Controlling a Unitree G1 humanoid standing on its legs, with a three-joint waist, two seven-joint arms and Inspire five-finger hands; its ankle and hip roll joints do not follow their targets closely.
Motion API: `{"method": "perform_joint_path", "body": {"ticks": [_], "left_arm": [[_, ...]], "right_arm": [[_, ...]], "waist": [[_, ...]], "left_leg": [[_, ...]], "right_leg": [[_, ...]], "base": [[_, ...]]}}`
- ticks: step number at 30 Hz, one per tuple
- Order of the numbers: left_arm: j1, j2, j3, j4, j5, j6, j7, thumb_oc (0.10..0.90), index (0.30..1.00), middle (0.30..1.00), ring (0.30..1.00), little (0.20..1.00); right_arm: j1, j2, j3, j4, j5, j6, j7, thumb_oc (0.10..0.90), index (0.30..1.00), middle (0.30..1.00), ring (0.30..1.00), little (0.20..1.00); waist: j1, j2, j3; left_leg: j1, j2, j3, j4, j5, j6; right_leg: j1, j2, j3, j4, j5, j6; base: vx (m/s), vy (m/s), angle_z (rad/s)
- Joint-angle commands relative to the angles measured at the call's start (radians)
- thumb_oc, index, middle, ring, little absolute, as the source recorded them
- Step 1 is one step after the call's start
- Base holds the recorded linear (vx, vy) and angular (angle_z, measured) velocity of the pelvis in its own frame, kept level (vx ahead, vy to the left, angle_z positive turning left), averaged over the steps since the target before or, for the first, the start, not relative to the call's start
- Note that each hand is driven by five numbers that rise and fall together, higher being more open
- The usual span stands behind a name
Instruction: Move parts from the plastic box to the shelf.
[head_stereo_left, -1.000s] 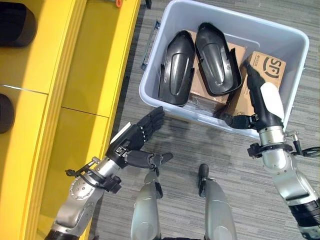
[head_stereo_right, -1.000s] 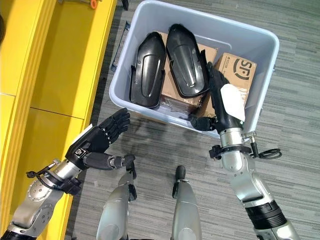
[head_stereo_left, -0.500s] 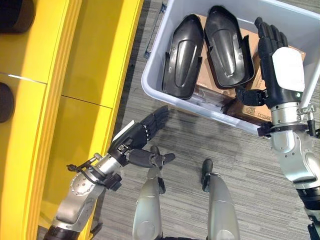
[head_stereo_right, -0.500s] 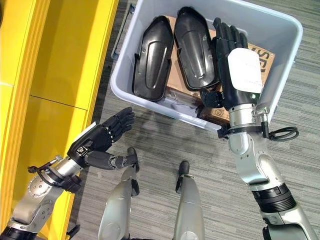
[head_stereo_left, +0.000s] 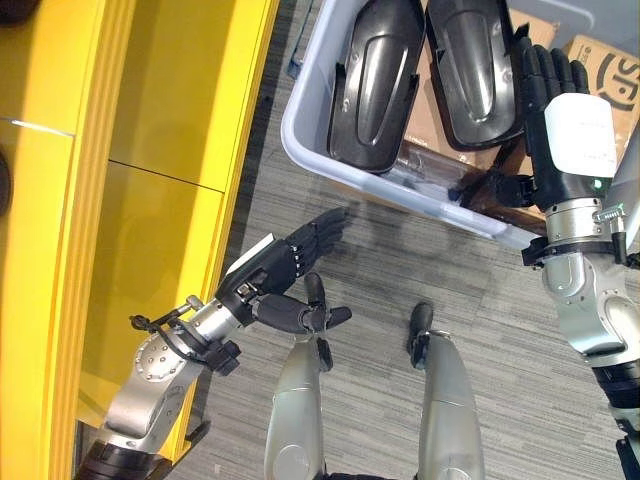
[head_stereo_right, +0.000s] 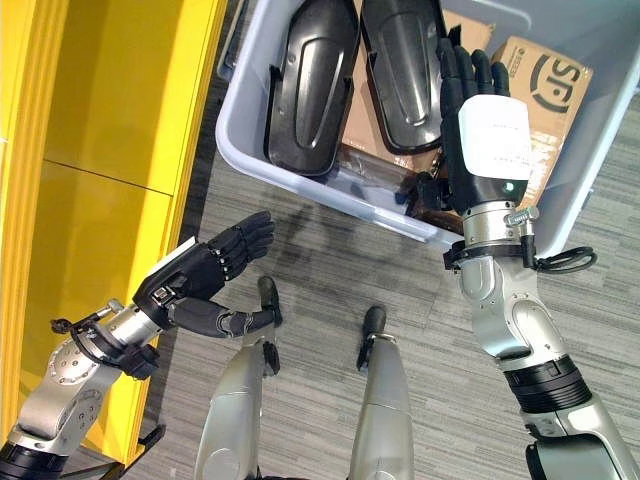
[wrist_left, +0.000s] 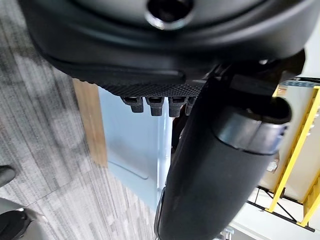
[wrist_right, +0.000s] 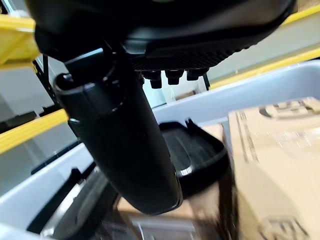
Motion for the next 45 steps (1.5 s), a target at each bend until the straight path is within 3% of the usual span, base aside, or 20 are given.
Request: {"method": "perform_joint_path", "body": {"ticks": [1, 15, 25, 33, 39, 45], "left_arm": [[-0.023, 0.019, -0.017, -0.103, -0.031, -0.092, -0.022, 0.9, 1.0, 1.0, 1.0, 1.0], [-0.026, 0.034, -0.031, -0.091, -0.049, -0.111, -0.003, 0.9, 1.0, 1.0, 1.0, 1.0], [-0.023, 0.051, -0.033, -0.087, -0.073, -0.121, -0.046, 0.9, 1.0, 1.0, 1.0, 1.0], [-0.015, 0.077, -0.018, -0.084, -0.089, -0.119, -0.068, 0.9, 1.0, 1.0, 1.0, 1.0], [-0.013, 0.1, -0.008, -0.079, -0.105, -0.115, -0.093, 0.9, 1.0, 1.0, 1.0, 1.0], [-0.027, 0.126, -0.011, -0.069, -0.105, -0.107, -0.097, 0.9, 1.0, 1.0, 1.0, 1.0]], "right_arm": [[-0.129, -0.073, -0.011, -0.042, -0.052, -0.018, -0.078, 0.9, 1.0, 1.0, 1.0, 1.0], [-0.123, -0.095, 0.039, -0.03, -0.122, -0.005, -0.093, 0.9, 1.0, 1.0, 1.0, 1.0], [-0.17, -0.125, 0.066, 0.02, -0.229, 0.033, -0.158, 0.9, 1.0, 1.0, 1.0, 1.0], [-0.205, -0.16, 0.103, 0.033, -0.271, 0.048, -0.079, 0.9, 1.0, 1.0, 1.0, 1.0], [-0.23, -0.161, 0.136, 0.097, -0.233, 0.062, -0.077, 0.9, 1.0, 1.0, 1.0, 1.0], [-0.299, -0.187, 0.175, 0.181, -0.276, 0.071, -0.083, 0.9, 1.0, 1.0, 1.0, 1.0]], "waist": [[-0.02, 0.023, -0.014], [-0.032, 0.031, -0.014], [-0.013, 0.035, -0.014], [-0.002, 0.034, -0.014], [0.009, 0.031, -0.014], [0.026, 0.032, -0.014]], "left_leg": [[-0.018, -0.027, -0.118, 0.097, -0.187, -0.013], [-0.164, -0.025, -0.125, 0.226, -0.227, -0.003], [-0.193, -0.026, -0.137, 0.243, -0.225, 0.0], [-0.203, -0.027, -0.146, 0.264, -0.229, 0.002], [-0.213, -0.026, -0.153, 0.272, -0.228, 0.004], [-0.233, -0.029, -0.168, 0.284, -0.226, 0.007]], "right_leg": [[0.035, -0.03, -0.044, 0.009, -0.044, 0.023], [-0.102, -0.036, -0.016, 0.08, -0.043, 0.013], [-0.12, -0.04, -0.027, 0.102, -0.051, 0.01], [-0.124, -0.04, -0.032, 0.123, -0.061, 0.005], [-0.126, -0.042, -0.041, 0.133, -0.065, 0.001], [-0.136, -0.048, -0.052, 0.15, -0.068, 0.0]], "base": [[0.02, -0.045, 0.02], [-0.02, 0.0, -0.04], [0.01, -0.011, 0.0], [0.02, -0.021, 0.02], [0.02, -0.043, 0.04], [0.02, -0.06, 0.05]]}}
